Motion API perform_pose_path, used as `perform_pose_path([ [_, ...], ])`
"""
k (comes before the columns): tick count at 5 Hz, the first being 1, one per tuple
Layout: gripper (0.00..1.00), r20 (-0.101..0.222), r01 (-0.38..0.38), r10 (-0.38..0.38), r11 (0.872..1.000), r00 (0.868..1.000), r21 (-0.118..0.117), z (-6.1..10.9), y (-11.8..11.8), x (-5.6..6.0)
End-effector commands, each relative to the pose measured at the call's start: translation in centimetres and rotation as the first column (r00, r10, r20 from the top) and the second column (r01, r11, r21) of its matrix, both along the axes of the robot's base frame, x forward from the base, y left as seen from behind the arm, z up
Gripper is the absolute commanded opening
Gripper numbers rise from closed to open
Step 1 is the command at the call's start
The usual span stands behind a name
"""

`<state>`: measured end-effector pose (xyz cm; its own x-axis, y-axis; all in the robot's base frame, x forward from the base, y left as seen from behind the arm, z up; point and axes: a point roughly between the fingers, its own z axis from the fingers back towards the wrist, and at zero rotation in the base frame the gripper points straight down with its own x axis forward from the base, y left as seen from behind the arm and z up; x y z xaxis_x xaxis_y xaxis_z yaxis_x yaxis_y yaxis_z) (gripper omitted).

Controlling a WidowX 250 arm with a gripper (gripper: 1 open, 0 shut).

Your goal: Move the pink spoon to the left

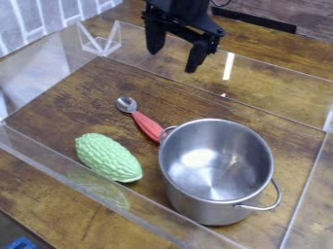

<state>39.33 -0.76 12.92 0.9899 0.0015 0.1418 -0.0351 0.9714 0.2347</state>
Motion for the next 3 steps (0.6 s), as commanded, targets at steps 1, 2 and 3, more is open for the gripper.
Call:
perform_pose_path([
  [1, 1.0, 0.073, -0.021, 0.022, 1.0, 0.997, -0.013, 3.1, -0.1, -0.4],
  [2, 1.0, 0.075, -0.022, 0.023, 0.999, 0.997, -0.024, 3.5, -0.8, -0.6],
  [3, 1.0, 0.072, 0.004, -0.002, 1.0, 0.997, -0.026, 4.1, -1.5, -0.6],
])
